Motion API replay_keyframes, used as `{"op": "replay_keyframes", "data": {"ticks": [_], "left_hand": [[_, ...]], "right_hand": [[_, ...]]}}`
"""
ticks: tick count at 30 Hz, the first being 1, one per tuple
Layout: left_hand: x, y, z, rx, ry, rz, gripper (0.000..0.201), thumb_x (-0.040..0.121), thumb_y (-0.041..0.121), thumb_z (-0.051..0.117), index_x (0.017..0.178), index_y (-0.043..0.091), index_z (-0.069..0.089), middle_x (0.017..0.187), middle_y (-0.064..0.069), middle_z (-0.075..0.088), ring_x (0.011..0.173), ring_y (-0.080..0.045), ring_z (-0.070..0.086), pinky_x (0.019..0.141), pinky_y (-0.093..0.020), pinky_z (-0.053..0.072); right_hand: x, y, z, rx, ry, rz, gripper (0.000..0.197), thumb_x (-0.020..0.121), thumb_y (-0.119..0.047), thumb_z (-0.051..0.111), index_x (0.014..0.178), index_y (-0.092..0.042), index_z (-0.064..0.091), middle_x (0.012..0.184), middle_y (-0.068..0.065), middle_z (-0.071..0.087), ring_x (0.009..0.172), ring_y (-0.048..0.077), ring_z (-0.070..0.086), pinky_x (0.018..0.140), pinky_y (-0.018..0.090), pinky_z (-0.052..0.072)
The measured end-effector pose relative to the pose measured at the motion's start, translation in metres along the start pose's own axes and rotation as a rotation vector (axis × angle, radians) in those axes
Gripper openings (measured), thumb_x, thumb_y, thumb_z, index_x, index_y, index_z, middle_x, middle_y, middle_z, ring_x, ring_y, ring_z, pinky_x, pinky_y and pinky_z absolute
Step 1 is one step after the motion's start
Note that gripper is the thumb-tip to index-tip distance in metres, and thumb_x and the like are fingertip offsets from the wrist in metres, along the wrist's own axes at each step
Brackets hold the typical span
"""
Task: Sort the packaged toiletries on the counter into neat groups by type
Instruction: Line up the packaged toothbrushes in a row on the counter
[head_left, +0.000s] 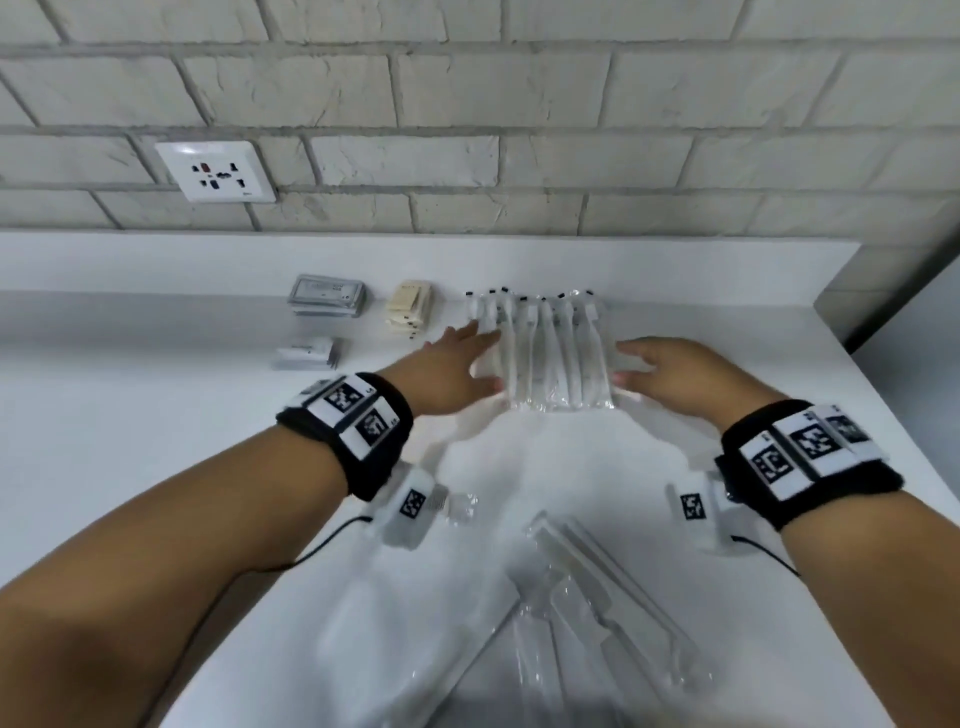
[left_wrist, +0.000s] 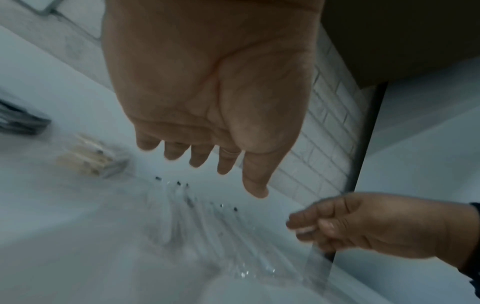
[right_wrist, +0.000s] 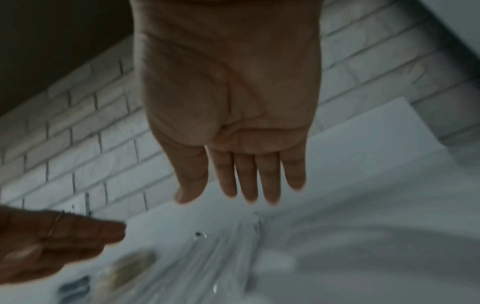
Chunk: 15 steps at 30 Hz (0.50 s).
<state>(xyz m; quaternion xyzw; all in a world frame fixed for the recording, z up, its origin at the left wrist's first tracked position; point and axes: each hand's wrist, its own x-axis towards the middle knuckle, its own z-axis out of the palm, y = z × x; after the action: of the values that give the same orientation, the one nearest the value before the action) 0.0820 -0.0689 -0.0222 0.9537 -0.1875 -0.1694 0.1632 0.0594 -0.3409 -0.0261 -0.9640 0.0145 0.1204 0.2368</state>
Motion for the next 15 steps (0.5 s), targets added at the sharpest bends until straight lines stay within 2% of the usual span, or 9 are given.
{"op": "replay_keyframes", "data": {"ticks": [3,6,8,10,11,13,15], "left_hand": [[-0.038,-0.007,-0.009,0.012,-0.004,-0.043,0.058,0.093,0.048,0.051,0.146,0.031,0.034,0.153,0.005,0.031,0.137,-0.016,0.035,0.110,-0.030,0.027],[-0.076,-0.018,-0.002,0.142,-0.100,-0.084,0.049,0.087,0.046,0.059,0.134,0.033,0.051,0.136,0.005,0.049,0.120,-0.017,0.051,0.100,-0.032,0.040],[-0.091,-0.024,0.008,0.266,-0.202,-0.107,0.050,0.085,0.044,0.062,0.132,0.030,0.052,0.130,0.002,0.052,0.114,-0.019,0.054,0.096,-0.035,0.044],[-0.104,-0.027,0.020,0.361,-0.254,-0.133,0.049,0.084,0.040,0.065,0.129,0.026,0.052,0.123,-0.001,0.051,0.108,-0.021,0.056,0.089,-0.033,0.045],[-0.111,-0.027,0.026,0.379,-0.238,-0.141,0.044,0.083,0.037,0.066,0.124,0.025,0.053,0.118,-0.001,0.050,0.102,-0.022,0.056,0.082,-0.031,0.045],[-0.119,-0.028,0.036,0.375,-0.165,-0.165,0.033,0.081,0.033,0.067,0.109,0.022,0.053,0.108,-0.002,0.049,0.088,-0.022,0.052,0.073,-0.030,0.042],[-0.127,-0.027,0.045,0.362,-0.130,-0.192,0.027,0.081,0.031,0.067,0.099,0.019,0.052,0.107,-0.005,0.052,0.083,-0.022,0.048,0.073,-0.032,0.045]], "right_hand": [[-0.042,-0.001,-0.003,0.019,-0.155,0.020,0.059,0.087,-0.044,0.064,0.139,-0.022,0.049,0.139,-0.003,0.054,0.125,0.015,0.051,0.107,0.031,0.035],[-0.088,-0.006,0.010,-0.073,-0.257,0.038,0.059,0.085,-0.049,0.064,0.137,-0.026,0.050,0.131,-0.007,0.059,0.119,0.013,0.053,0.104,0.029,0.037],[-0.112,-0.008,0.025,-0.140,-0.313,0.046,0.055,0.085,-0.050,0.063,0.135,-0.028,0.052,0.129,-0.009,0.058,0.119,0.012,0.052,0.103,0.028,0.038],[-0.131,-0.009,0.040,-0.177,-0.308,0.050,0.036,0.087,-0.049,0.061,0.120,-0.034,0.058,0.115,-0.013,0.058,0.114,0.013,0.051,0.092,0.025,0.040],[-0.140,-0.010,0.046,-0.179,-0.296,0.064,0.030,0.087,-0.047,0.061,0.114,-0.035,0.058,0.112,-0.014,0.058,0.112,0.014,0.051,0.087,0.024,0.040],[-0.149,-0.011,0.053,-0.198,-0.265,0.094,0.043,0.087,-0.046,0.062,0.124,-0.025,0.057,0.124,-0.006,0.058,0.117,0.017,0.051,0.091,0.028,0.041],[-0.157,-0.016,0.056,-0.214,-0.235,0.114,0.048,0.087,-0.047,0.061,0.125,-0.019,0.057,0.128,-0.001,0.058,0.118,0.019,0.052,0.094,0.029,0.041]]}}
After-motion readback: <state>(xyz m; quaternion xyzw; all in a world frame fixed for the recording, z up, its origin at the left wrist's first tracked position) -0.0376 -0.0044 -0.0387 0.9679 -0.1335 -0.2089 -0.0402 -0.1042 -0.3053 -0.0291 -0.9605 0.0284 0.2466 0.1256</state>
